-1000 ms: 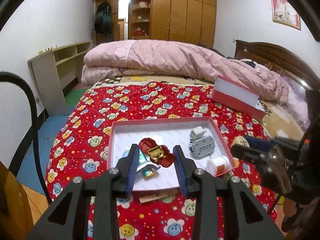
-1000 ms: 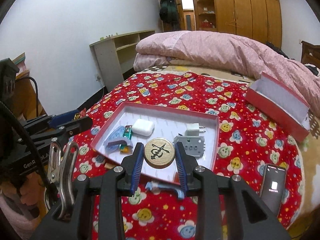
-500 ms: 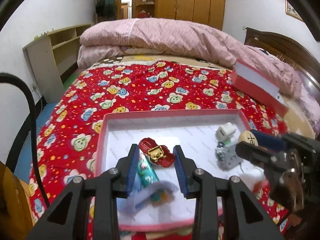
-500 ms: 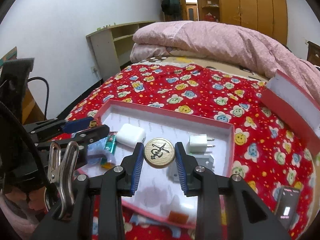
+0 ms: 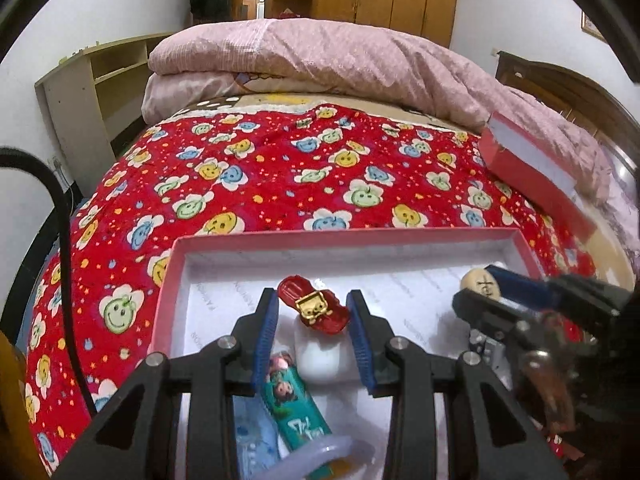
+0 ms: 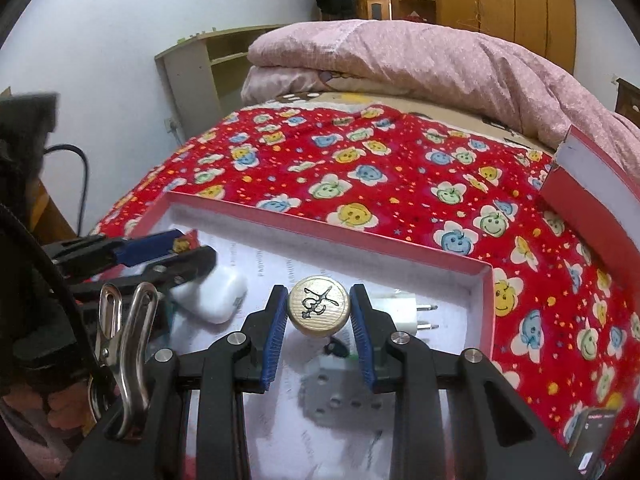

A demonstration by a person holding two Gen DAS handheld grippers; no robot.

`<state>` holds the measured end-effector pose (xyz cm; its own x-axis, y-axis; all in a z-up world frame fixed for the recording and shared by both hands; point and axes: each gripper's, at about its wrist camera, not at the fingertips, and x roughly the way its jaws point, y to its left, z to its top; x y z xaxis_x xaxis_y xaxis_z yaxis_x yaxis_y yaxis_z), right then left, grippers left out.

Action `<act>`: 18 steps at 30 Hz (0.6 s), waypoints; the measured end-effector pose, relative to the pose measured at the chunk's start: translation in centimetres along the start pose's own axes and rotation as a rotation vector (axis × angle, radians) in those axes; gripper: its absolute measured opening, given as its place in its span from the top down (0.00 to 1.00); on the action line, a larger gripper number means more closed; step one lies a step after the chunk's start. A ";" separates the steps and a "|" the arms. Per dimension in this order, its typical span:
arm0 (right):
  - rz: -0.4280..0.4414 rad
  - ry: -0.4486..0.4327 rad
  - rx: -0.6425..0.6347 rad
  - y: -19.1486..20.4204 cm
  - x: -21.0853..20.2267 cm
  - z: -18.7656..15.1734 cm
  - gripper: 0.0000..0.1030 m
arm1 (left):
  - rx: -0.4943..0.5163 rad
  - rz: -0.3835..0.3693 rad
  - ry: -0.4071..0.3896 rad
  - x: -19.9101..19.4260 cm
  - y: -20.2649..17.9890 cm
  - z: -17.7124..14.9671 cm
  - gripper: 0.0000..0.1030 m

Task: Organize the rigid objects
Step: 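Carry beige disc into box with right tool while left tool carries trinket in, then open right tool to drop disc in box while left tool releases trinket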

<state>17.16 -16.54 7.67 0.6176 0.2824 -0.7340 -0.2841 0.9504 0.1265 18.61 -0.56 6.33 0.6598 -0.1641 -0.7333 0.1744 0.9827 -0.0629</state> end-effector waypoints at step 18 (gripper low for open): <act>0.020 -0.011 0.026 -0.4 1.2 0.2 0.68 | -0.053 -0.008 0.031 1.6 1.2 -0.1 0.64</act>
<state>18.16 -16.54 6.89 0.6202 0.3028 -0.7237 -0.2776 0.9475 0.1585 19.82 0.34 4.96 0.6355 -0.1701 -0.7532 0.1403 0.9846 -0.1039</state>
